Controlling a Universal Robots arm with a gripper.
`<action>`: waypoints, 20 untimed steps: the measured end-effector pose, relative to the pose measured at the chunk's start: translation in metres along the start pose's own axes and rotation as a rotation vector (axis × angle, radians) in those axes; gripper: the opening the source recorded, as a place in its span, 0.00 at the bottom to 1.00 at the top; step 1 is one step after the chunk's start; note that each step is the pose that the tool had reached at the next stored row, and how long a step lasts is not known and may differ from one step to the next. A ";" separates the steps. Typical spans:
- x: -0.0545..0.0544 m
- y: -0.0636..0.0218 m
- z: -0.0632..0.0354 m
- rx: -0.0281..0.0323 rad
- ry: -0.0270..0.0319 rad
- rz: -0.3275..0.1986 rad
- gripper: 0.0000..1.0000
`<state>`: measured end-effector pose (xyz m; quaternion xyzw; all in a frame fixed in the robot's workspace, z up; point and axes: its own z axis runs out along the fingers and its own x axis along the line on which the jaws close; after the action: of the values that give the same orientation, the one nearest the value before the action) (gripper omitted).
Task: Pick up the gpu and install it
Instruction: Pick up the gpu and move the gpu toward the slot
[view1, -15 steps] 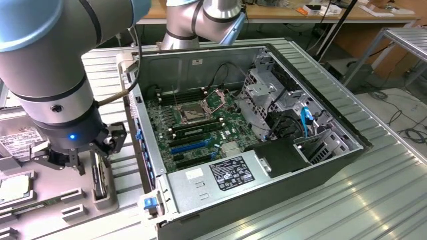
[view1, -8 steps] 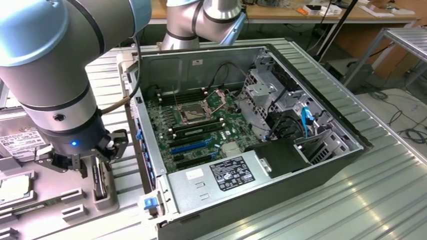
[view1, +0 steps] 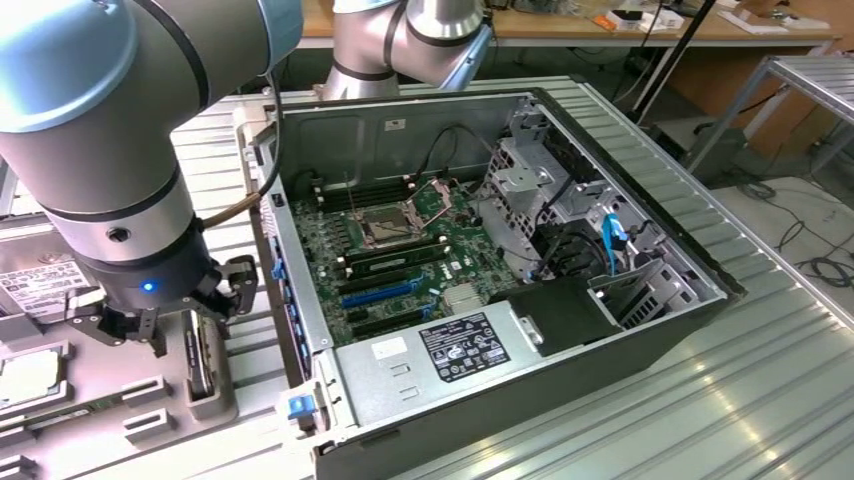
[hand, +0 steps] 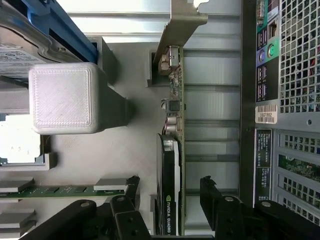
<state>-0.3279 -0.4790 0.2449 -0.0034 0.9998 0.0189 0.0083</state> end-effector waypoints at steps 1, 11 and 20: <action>0.000 0.0000 0.0000 0.0000 0.0000 0.000 0.62; 0.000 0.0000 0.0000 0.0000 0.0000 0.000 0.41; 0.000 0.0000 0.0000 0.0000 0.0000 0.000 0.27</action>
<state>-0.3279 -0.4790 0.2449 -0.0034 0.9998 0.0189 0.0083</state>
